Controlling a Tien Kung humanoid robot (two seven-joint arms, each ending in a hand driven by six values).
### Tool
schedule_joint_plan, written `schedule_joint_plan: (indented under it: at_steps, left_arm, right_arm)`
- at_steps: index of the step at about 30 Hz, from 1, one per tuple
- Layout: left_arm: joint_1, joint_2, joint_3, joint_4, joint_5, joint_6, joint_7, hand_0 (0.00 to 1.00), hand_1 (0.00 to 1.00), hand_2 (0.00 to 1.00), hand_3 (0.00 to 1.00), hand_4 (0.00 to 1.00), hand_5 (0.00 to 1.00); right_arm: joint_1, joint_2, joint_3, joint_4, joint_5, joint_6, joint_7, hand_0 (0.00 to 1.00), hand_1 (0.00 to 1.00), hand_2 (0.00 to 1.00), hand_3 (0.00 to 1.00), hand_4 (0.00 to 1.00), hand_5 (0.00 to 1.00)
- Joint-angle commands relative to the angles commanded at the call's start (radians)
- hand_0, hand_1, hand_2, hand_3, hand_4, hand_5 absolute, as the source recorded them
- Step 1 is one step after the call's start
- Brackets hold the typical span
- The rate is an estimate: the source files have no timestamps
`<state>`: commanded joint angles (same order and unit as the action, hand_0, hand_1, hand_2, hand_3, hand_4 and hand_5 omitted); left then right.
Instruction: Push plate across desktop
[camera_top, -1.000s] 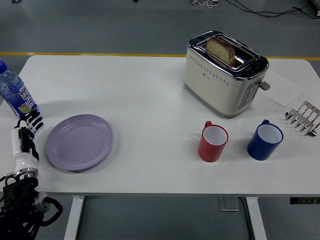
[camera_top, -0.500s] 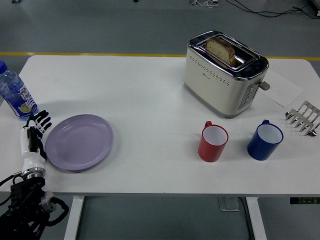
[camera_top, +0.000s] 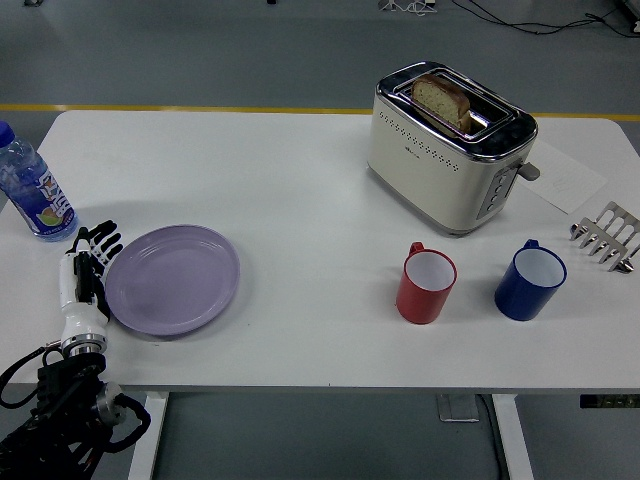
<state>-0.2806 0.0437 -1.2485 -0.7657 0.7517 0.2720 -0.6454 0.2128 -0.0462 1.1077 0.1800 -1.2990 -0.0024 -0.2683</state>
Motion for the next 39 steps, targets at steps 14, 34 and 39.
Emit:
schedule_joint_plan:
  at_steps: [14,34,39]
  left_arm:
    - [0.006,-0.006,0.102,-0.038,-0.031,0.011,0.0,0.685,0.718,0.711,0.617,0.431,0.998]
    - [-0.044,-0.017,0.274,-0.066,-0.162,0.061,0.0,0.694,0.73,0.716,0.616,0.426,0.984]
    - [-0.057,-0.017,0.317,-0.073,-0.206,0.079,0.0,0.698,0.731,0.718,0.615,0.424,0.973]
  right_arm:
    - [-0.011,-0.002,-0.009,0.0,0.013,-0.001,0.0,0.64,0.617,0.633,0.578,0.361,0.151]
    - [-0.008,-0.005,-0.012,0.0,0.014,0.0,0.001,0.64,0.616,0.633,0.578,0.361,0.15]
    - [-0.008,-0.006,-0.012,0.0,0.014,0.0,0.001,0.64,0.615,0.633,0.578,0.361,0.152]
